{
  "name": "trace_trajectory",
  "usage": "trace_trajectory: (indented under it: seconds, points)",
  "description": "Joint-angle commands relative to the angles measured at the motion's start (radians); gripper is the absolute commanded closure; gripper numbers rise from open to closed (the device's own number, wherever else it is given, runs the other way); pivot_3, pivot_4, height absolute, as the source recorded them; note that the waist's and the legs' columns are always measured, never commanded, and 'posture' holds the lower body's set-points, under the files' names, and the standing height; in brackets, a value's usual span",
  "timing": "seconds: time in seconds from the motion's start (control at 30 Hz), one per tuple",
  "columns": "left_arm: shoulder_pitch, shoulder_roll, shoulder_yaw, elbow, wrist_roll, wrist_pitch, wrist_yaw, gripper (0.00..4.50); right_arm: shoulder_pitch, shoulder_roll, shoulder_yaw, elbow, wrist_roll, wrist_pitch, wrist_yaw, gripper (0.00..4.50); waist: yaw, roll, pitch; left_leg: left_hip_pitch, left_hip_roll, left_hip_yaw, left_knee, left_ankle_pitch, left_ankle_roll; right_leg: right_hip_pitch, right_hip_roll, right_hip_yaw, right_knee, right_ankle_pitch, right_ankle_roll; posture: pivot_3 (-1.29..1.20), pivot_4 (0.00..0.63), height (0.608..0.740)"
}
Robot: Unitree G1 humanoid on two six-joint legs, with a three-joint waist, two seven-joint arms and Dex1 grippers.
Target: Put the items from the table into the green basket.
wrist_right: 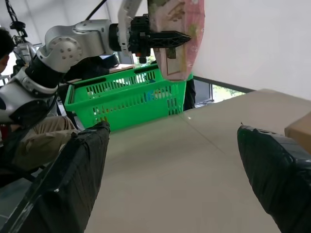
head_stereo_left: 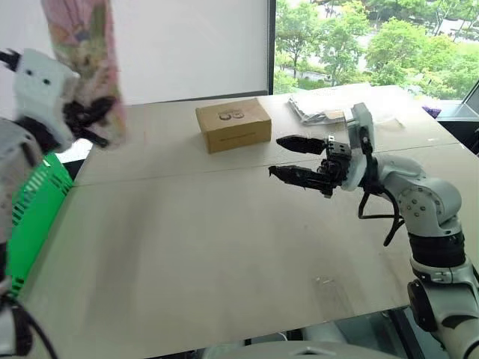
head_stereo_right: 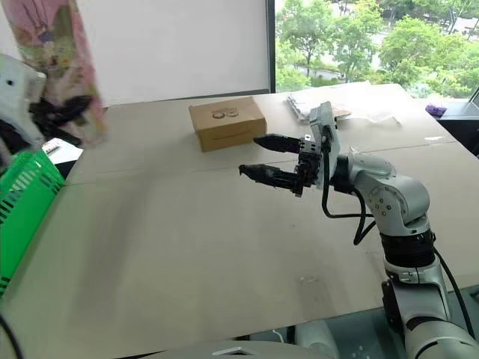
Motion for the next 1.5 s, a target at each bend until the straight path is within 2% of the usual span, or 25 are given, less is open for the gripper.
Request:
trace_trajectory:
  seconds: [0.03,0.1,0.23,0.37,0.5,0.67,0.73,0.8,0.87,0.9,0.93,1.0,1.3,1.4,1.5]
  points:
    - [-0.034,0.062,0.014,0.193,0.167,-0.051,0.075,4.16,-0.035,0.006,-0.010,0.012,-0.002,-0.072,0.049,0.06,0.005,0.000,0.000,-0.001,0.001,0.001,0.000,0.000,0.000,-0.001,0.000,0.000,0.000,0.000,0.000,0.11,0.000,0.724]
    - [-0.060,0.060,0.041,0.279,0.189,-0.028,0.103,4.16,-0.043,0.009,-0.010,0.029,-0.010,-0.099,0.065,0.06,0.016,-0.003,0.001,-0.001,0.002,0.002,0.000,0.000,0.000,-0.002,-0.001,0.000,0.001,0.000,0.000,0.11,0.000,0.724]
    - [0.004,0.101,0.030,0.449,0.282,-0.049,0.095,4.16,-0.055,0.017,-0.013,0.051,-0.012,-0.142,0.097,0.06,0.024,-0.008,0.000,-0.005,0.004,0.003,0.001,0.000,0.000,-0.006,-0.002,0.000,0.002,0.000,0.000,0.11,0.000,0.724]
    - [0.043,0.074,0.063,0.524,0.300,-0.045,0.108,4.16,-0.066,0.017,-0.009,0.057,-0.001,-0.138,0.114,0.06,0.025,-0.014,-0.001,-0.010,0.002,0.003,0.001,0.000,0.000,-0.010,-0.012,-0.001,0.002,0.003,-0.004,0.11,0.000,0.724]
    - [0.056,0.046,0.091,0.576,0.312,-0.068,0.137,4.16,-0.067,0.020,-0.012,0.057,0.005,-0.131,0.113,0.06,0.032,-0.020,-0.005,-0.020,0.001,-0.003,0.004,0.000,0.000,-0.016,-0.015,-0.004,0.002,0.003,-0.004,0.11,0.000,0.724]
    - [0.055,0.041,0.099,0.625,0.330,-0.104,0.149,4.16,-0.070,0.029,-0.007,0.066,-0.004,-0.136,0.113,0.06,0.033,-0.021,-0.005,-0.021,0.001,-0.005,0.004,0.000,-0.001,-0.016,-0.016,-0.005,0.003,0.004,-0.005,0.11,0.000,0.724]
    - [0.058,0.044,0.104,0.636,0.332,-0.113,0.148,3.15,-0.069,0.031,-0.005,0.068,-0.008,-0.138,0.112,0.00,0.033,-0.021,-0.005,-0.021,0.001,-0.005,0.004,0.000,-0.001,-0.017,-0.016,-0.006,0.003,0.004,-0.006,0.11,0.000,0.724]
    - [0.059,0.044,0.121,0.641,0.331,-0.116,0.161,2.44,-0.068,0.033,-0.003,0.070,-0.010,-0.138,0.113,0.00,0.033,-0.021,-0.005,-0.021,0.001,-0.005,0.004,0.000,-0.001,-0.017,-0.017,-0.006,0.003,0.004,-0.006,0.11,0.000,0.724]
    - [0.056,0.039,0.136,0.644,0.333,-0.121,0.181,1.40,-0.072,0.037,-0.001,0.077,-0.013,-0.139,0.114,0.00,0.033,-0.021,-0.005,-0.021,0.001,-0.005,0.004,0.000,-0.001,-0.017,-0.017,-0.006,0.004,0.005,-0.006,0.11,0.000,0.724]
    - [0.057,0.036,0.147,0.644,0.333,-0.122,0.191,1.28,-0.073,0.038,0.000,0.077,-0.013,-0.139,0.114,0.00,0.033,-0.021,-0.005,-0.021,0.001,-0.005,0.004,0.000,-0.001,-0.017,-0.017,-0.006,0.004,0.005,-0.006,0.12,0.000,0.724]
    - [0.054,0.032,0.159,0.643,0.328,-0.119,0.197,0.65,-0.074,0.039,0.000,0.079,-0.014,-0.140,0.115,0.00,0.033,-0.021,-0.005,-0.021,0.001,-0.005,0.004,0.000,-0.001,-0.017,-0.017,-0.006,0.004,0.005,-0.006,0.12,0.000,0.724]
    - [0.041,0.023,0.188,0.643,0.314,-0.109,0.220,0.06,-0.078,0.040,0.001,0.086,-0.015,-0.141,0.116,0.00,0.034,-0.021,-0.005,-0.021,0.001,-0.005,0.003,0.000,-0.001,-0.017,-0.017,-0.006,0.004,0.005,-0.007,0.12,0.000,0.724]
    - [0.046,-0.007,0.284,0.603,0.292,-0.073,0.250,0.06,-0.082,0.050,0.006,0.104,-0.017,-0.149,0.127,0.00,0.041,-0.021,-0.007,-0.021,0.001,-0.005,0.004,0.000,-0.001,-0.017,-0.018,-0.006,0.005,0.005,-0.007,0.14,0.000,0.724]
    - [-0.002,-0.076,0.343,0.509,0.194,-0.112,0.190,0.06,-0.080,0.048,0.004,0.111,-0.018,-0.151,0.134,0.00,0.051,-0.022,-0.008,-0.021,0.001,-0.006,0.004,0.000,-0.001,-0.017,-0.018,-0.006,0.005,0.005,-0.007,0.14,0.000,0.724]
    - [0.003,-0.147,0.368,0.365,0.060,-0.085,0.032,0.06,-0.072,0.044,0.002,0.116,-0.025,-0.155,0.134,0.00,0.068,-0.028,-0.011,-0.022,0.000,-0.008,0.004,0.001,-0.003,-0.017,-0.019,-0.008,0.005,0.006,-0.008,0.16,0.000,0.724]
